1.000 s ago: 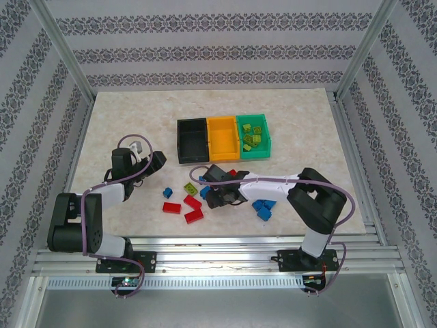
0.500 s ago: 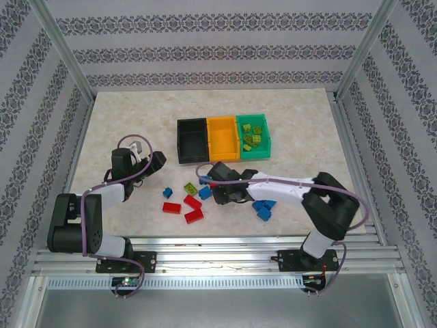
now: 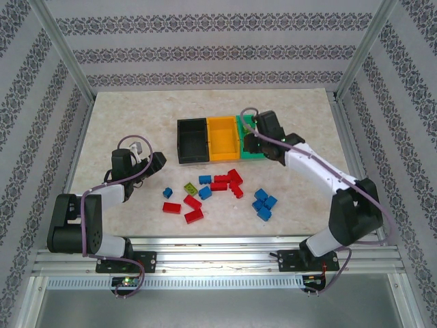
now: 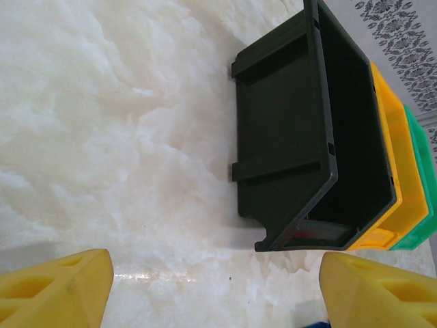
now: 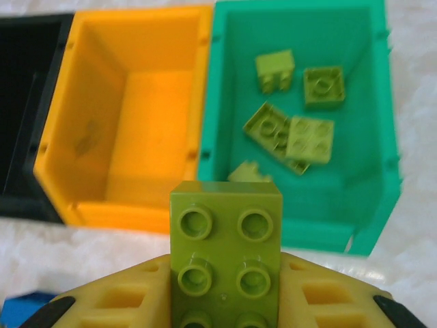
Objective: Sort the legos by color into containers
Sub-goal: Place the lego in the container.
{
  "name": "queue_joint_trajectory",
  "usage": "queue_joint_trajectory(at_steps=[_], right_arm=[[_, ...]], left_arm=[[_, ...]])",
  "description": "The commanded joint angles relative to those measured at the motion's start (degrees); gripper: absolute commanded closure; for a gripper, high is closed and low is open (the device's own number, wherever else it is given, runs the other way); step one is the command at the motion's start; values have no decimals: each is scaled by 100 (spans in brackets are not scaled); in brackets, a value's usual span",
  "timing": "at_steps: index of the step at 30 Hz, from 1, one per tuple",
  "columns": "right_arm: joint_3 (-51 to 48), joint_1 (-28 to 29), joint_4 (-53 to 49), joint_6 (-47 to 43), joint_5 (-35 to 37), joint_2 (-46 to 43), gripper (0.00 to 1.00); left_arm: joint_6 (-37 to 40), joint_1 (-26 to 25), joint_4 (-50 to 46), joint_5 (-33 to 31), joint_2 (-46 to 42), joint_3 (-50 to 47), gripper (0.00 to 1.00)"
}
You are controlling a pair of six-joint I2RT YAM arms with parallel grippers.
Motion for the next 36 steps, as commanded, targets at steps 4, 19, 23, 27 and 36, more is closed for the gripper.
queue_joint_trajectory(at_steps=[4,19,23,27,36], right_arm=[[716,-415,-15,-326,-549,909,66],[1483,-529,-166,-388,-771,1977,49],[1241,-483,-163,-406,-716,1630,48],[764,-393,-147,-483,-625,1065,48],[-1092,-182,500,-300,-769,-458,48]], left_arm=[[36,51,96,59,-45,-32,21],[64,50,47,36,-63,-17,20],[63,51,26,43,-85,-13,20],[72,51,25,26,-89,-16,21],[-39,38,-14,66,-121,-5,21]])
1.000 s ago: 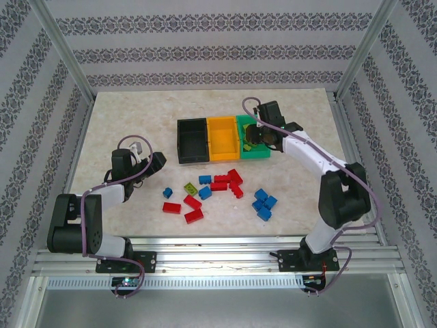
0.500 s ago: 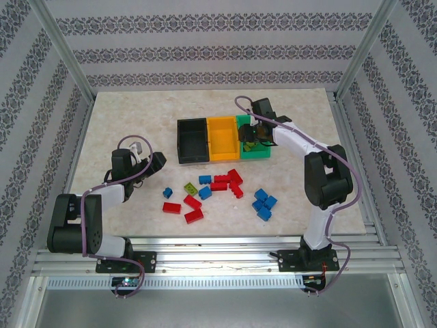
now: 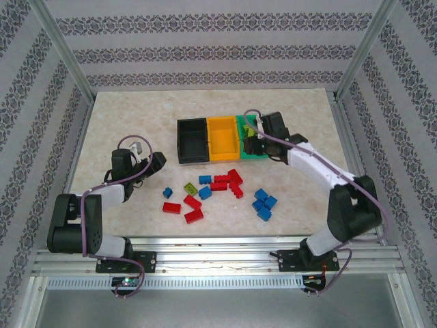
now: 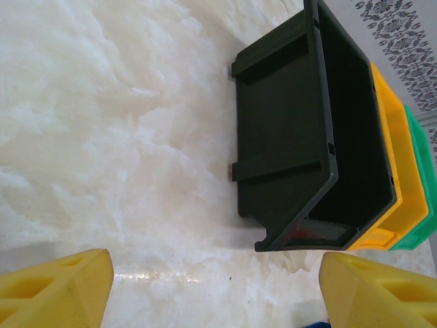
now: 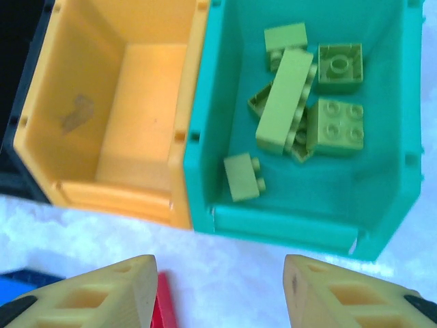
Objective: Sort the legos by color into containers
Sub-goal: Pick up the lego from the center of the table.
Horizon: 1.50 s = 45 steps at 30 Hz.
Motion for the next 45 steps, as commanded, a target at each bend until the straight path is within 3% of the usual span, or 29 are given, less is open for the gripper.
queue_joint_trajectory(at_steps=[1,6,10,15,21,27,31,45], right_arm=[[-665,131,384,125,-87,-378,48],[-1558,316,893,279,-122,-797,48],[-2059,401,1227,218,-101,-1008,48],[-2490,401,1775,328,-86,-1152,48],[-2701,401,1991,391,-130,-1144,47],[-2729,395,2006,409,-153,-1120,47],[-2730,393,2031,433,-200,-1089,47],[-2792,291,2041,488,-333,-1181,46]], left_arm=[[-41,19,-38,74,-132,-11,21],[-112,-111,-305,51,-240,-45,24],[103,-419,-1185,42,-500,27,24],[747,-1344,-3034,-505,-898,484,25],[1045,-2418,-4571,-1459,-1081,1141,24],[1399,-2889,-5438,-1837,-491,1771,22],[1835,-3079,-5618,-1567,-22,2091,22],[2632,-3621,-6358,-2485,1401,3077,22]])
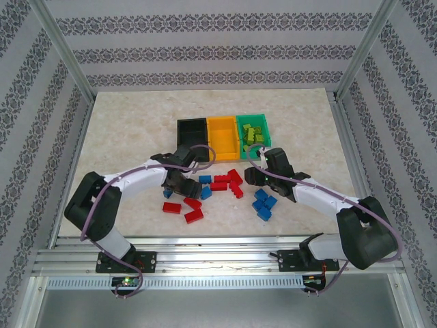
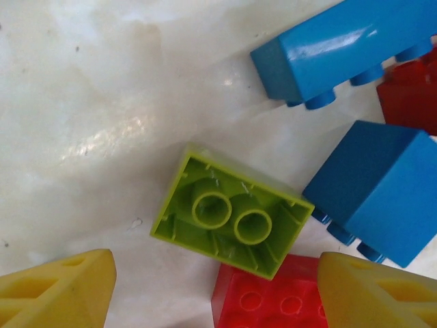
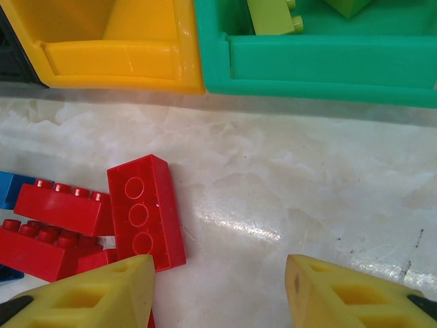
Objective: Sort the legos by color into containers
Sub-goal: Pick up the lego from the center of the table.
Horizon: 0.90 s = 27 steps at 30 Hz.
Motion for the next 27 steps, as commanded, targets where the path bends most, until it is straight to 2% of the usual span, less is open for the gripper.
queue_joint_trajectory(at_steps=[1,5,12,15,19,24,27], right_arm=[[-79,-67,78,47,-104,-107,46],[-87,-68,81,51,-110,-90,46],[-88,-106,62,33,-85,-122,46],[-96,-113,69,33,-75,-117,46],[-89,-130,76,33,-77,-106,46],[-96,-140,81,40,-97,-97,46],[-94,-143,87,42,-110,-106,46]], left_arm=[[343,-137,-444,-378,289,212,22],[433,-185,-485,-576,547,452,22],[525,-228,-418,-481,820,559,25],[505,-254,-457,-422,948,652,36],[453,-367,-398,-464,927,637,39],[414,-381,-390,-546,702,596,51],[351,-380,-349,-593,400,558,54]])
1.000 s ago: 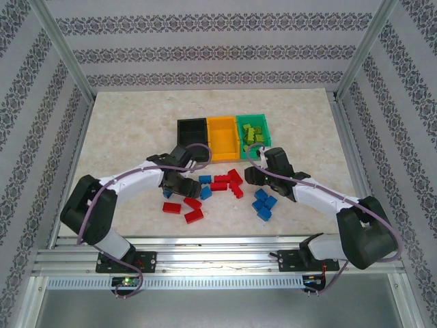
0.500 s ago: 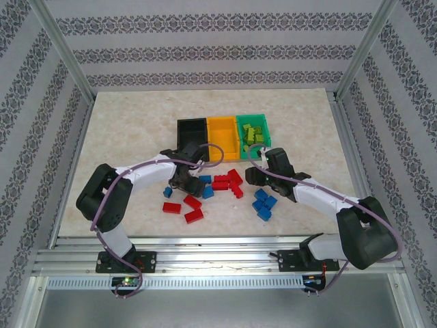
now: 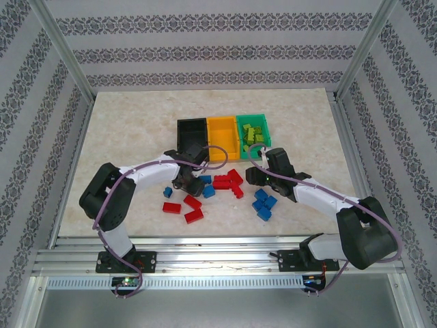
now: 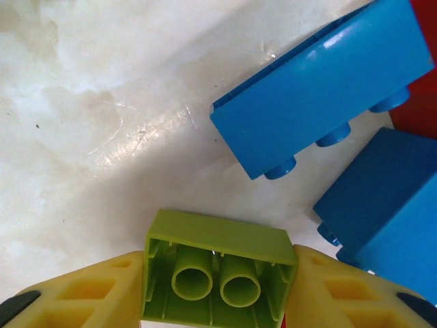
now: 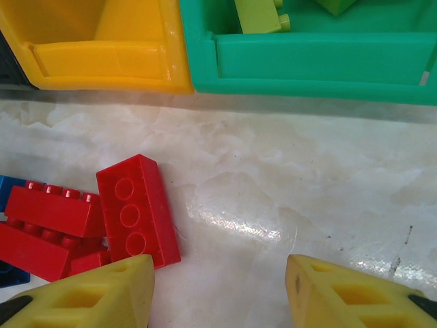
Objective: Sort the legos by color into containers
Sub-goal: Pick up the lego from the center of the table, then place the lego in the container.
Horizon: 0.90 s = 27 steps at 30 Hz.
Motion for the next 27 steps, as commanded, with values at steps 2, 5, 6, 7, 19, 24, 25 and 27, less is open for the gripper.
queue_joint_trajectory(at_steps=[2,5,6,7,19,24,25,27], right_arm=[[-74,-72,102,60,-101,-120,46],[-98,-98,146,111,-171,-140,46],[-115,-104,175,132,-199,-148,46],[-127,-122,195,162,-217,-148,46],[-720,-980,387,729,-174,-1067,45],[-914,-1350,616,1009,-624,-1216,44],[-910,-1376,628,1034,-681,-1206,44],[-896,-1408,659,1059,-761,-1159,44]], left_arm=[[-107,-76,-103,-225,-505,-67,55],[-213,-80,-9,-241,-862,4,56],[-255,-75,28,-219,-963,55,56],[-288,-75,69,-192,-1046,117,56],[-899,-75,987,514,-311,1722,57],[-1072,-75,1223,652,559,2842,56],[-1083,-77,1221,677,765,3074,56],[-1098,-79,1099,749,1290,3740,56]])
